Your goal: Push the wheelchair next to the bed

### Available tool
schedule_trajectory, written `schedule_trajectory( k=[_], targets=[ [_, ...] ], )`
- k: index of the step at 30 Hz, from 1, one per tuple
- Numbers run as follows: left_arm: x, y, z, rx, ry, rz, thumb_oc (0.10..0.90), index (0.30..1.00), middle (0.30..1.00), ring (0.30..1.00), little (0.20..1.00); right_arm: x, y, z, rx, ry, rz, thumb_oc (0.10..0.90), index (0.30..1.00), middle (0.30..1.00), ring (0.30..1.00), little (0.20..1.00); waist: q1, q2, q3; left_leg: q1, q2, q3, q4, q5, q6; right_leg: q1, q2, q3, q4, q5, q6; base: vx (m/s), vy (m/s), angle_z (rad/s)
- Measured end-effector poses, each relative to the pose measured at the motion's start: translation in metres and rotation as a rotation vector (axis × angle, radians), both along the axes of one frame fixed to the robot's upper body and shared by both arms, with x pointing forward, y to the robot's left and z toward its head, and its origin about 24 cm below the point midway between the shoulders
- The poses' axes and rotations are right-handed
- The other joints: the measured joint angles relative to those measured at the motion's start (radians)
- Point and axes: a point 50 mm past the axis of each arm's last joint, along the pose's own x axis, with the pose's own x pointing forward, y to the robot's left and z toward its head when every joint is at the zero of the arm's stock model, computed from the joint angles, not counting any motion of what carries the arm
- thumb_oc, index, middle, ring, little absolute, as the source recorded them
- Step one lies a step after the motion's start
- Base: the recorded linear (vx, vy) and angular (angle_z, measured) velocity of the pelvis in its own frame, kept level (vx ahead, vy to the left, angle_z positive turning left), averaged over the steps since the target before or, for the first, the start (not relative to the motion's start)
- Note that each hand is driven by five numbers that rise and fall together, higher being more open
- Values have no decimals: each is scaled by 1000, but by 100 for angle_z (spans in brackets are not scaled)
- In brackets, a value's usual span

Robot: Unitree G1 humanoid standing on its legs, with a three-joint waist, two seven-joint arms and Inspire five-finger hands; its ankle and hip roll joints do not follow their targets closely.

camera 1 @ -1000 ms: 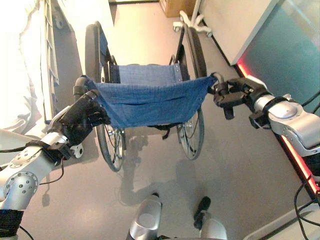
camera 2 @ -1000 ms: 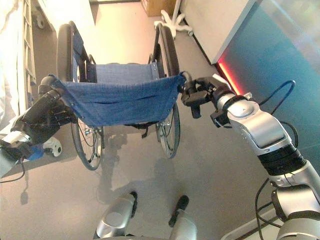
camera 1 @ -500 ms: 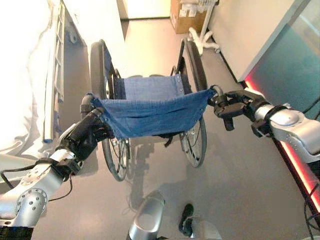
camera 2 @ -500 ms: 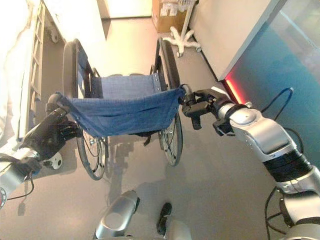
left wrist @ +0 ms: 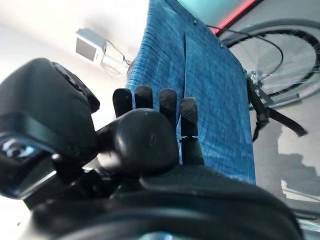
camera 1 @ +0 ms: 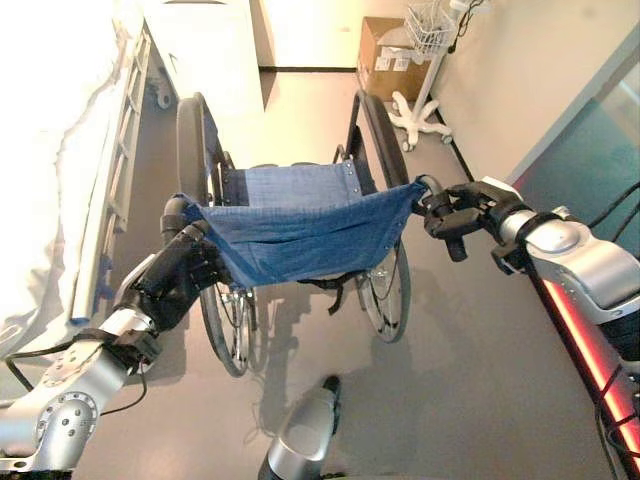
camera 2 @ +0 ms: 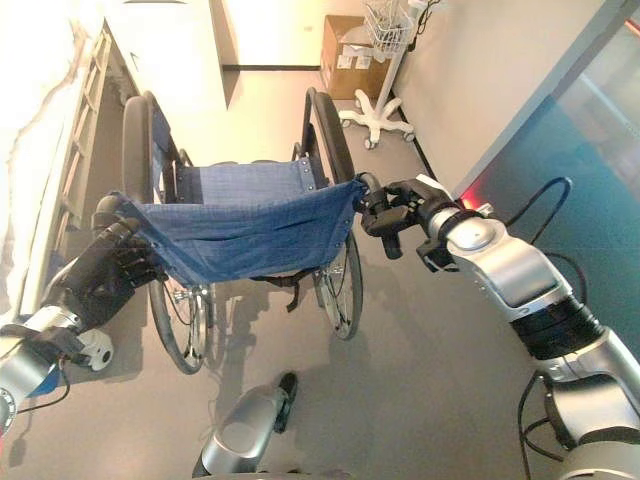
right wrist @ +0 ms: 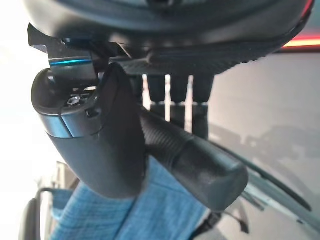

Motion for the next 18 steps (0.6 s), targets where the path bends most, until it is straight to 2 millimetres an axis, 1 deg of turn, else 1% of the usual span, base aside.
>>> schedule_trajectory(
  k=[1,2,4,5,6,7,8,9,10,11,12,13,14,15,16,17,18],
  targets=[
    [1,2,5,24,-4,-4,400,300,300,300,300,0,0,-1,1,3,-3,400,300,300,300,300,-11,-24,0,22,-14,14,-24,-3,7,-40,0,31,96,36,10,275,-42,62],
    [3,2,8,36,-11,-6,400,300,300,300,300,1,0,-2,5,5,-4,400,300,300,300,300,-16,-42,0,49,-25,34,-61,4,11,-57,3,49,103,56,3,314,-51,58],
    [4,2,10,42,-14,-9,400,300,300,300,300,1,0,-2,8,3,-8,400,300,300,300,300,-19,-54,0,70,-36,33,-88,10,13,-51,0,45,33,67,-24,224,-108,31],
    [4,2,11,45,-14,-10,400,300,300,300,300,1,0,-1,8,-6,-7,400,300,300,300,300,-20,-55,0,85,-45,21,-106,10,13,-34,-9,38,-11,58,-43,231,-214,20],
    [4,3,12,50,-11,-14,400,300,300,300,300,2,-1,1,4,-18,-8,400,300,300,300,300,-15,-50,1,93,-54,-38,-127,13,8,-9,-35,19,-89,6,-143,264,-252,2],
    [4,3,12,56,-9,-18,400,300,300,300,300,2,-1,4,5,-32,-7,400,300,300,300,300,-12,-43,2,89,-58,-74,-124,15,5,10,-47,3,-183,-17,-181,214,-257,-6],
    [4,3,13,55,-9,-20,400,300,300,300,300,3,-1,10,-1,-67,-1,400,300,300,300,300,-18,-18,8,89,-64,-157,-137,21,-2,13,-69,17,-296,-23,-185,216,-283,-2],
    [5,2,14,50,-11,-22,400,300,300,300,300,3,-2,13,1,-84,-1,400,300,300,300,300,-22,1,17,94,-67,-207,-140,24,-7,12,-74,17,-333,-25,-189,278,-404,29],
    [8,0,14,46,-13,-33,400,300,300,300,300,3,-5,20,0,-112,-5,400,300,300,300,300,-42,61,42,117,-67,-339,-144,29,-14,4,-69,25,-416,-17,-181,208,-312,45],
    [8,0,14,50,-7,-37,400,300,300,300,300,2,-6,22,-7,-117,-5,400,300,300,300,300,-58,81,45,123,-66,-390,-147,31,-28,-6,-72,29,-456,0,-153,347,-513,76],
    [9,0,16,49,-11,-47,400,300,300,300,300,0,-8,25,-28,-126,-4,400,300,300,300,300,-78,85,45,125,-79,-459,-158,34,-40,-46,-93,59,-495,31,-125,277,-403,79],
    [11,-1,18,38,-16,-54,400,300,300,300,300,-3,-10,27,-36,-127,-4,400,300,300,300,300,-95,83,46,124,-84,-484,-159,30,-53,-66,-115,79,-528,62,-126,323,-474,106],
    [14,-3,17,22,-21,-60,400,300,300,300,300,-5,-12,29,-33,-128,-4,400,300,300,300,300,-126,81,46,119,-88,-497,-157,12,-66,-74,-147,106,-589,134,-123,308,-396,108],
    [15,0,19,35,-17,-55,400,300,300,300,300,-6,-11,29,-29,-125,-5,400,300,300,300,300,-147,79,46,124,-88,-503,-148,9,-61,-80,-170,127,-639,203,-95,407,-487,94],
    [15,2,19,40,-13,-49,400,300,300,300,300,-6,-10,29,-26,-121,0,400,300,300,300,300,-140,77,46,131,-92,-533,-137,0,-61,-88,-179,133,-650,228,-85,474,-513,76],
    [16,4,21,46,-16,-41,400,300,300,300,300,-7,-9,29,-23,-118,4,400,300,300,300,300,-150,75,46,141,-89,-578,-133,-10,-77,-90,-167,132,-653,245,-85,430,-432,73],
    [18,4,24,46,-25,-35,400,300,300,300,300,-9,-9,30,-19,-109,2,400,300,300,300,300,-158,63,46,149,-86,-600,-133,-19,-92,-82,-147,127,-661,248,-85,365,-361,78]
  ],
)
